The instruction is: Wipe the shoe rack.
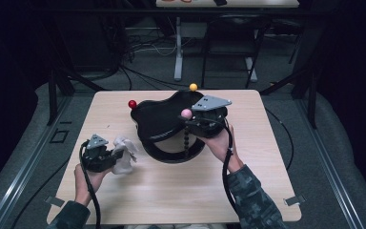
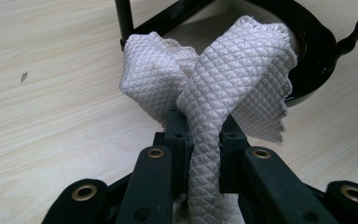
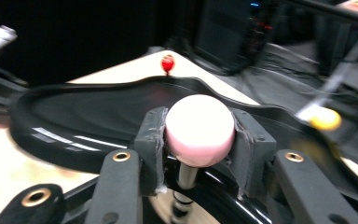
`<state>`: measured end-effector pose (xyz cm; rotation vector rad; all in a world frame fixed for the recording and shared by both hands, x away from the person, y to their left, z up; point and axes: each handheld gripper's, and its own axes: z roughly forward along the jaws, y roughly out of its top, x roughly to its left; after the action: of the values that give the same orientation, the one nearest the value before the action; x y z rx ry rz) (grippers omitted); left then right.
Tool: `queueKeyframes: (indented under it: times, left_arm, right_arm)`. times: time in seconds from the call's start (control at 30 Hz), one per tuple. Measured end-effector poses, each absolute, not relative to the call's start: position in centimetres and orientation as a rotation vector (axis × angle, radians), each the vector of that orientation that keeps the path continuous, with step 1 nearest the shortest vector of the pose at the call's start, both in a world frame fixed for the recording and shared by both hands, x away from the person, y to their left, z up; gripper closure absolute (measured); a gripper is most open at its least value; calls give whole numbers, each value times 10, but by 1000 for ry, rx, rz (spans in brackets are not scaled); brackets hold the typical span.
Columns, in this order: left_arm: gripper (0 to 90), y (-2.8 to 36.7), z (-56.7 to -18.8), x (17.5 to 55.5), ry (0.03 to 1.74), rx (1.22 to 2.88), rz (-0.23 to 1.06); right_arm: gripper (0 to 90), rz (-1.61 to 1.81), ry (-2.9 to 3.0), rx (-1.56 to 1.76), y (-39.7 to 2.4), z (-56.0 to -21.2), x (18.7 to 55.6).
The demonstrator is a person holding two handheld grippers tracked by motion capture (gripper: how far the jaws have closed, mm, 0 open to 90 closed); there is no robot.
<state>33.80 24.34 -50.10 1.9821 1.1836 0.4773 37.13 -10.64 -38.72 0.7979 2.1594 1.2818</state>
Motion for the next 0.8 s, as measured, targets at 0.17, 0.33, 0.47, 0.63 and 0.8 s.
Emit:
queueKeyframes:
  times: [0.17, 0.33, 0.47, 0.63, 0.8]
  left_arm:
    - [788, 248, -502, 342, 1195, 1979, 489]
    - [787, 250, -502, 347, 1210, 1970, 492]
    - [788, 252, -497, 354, 1220, 1950, 516]
    - [789, 253, -493, 376, 1242, 1920, 531]
    - [789, 247, -486, 402, 1254, 1927, 564]
  right_arm:
    - [600, 1246, 2125, 794, -104, -389, 368]
    - [601, 1265, 2119, 797, -104, -391, 369]
    - [602, 1273, 2111, 799, -105, -392, 368]
    - [602, 1283, 2111, 794, -105, -393, 368]
    - [602, 1284, 2094, 796, -104, -394, 367]
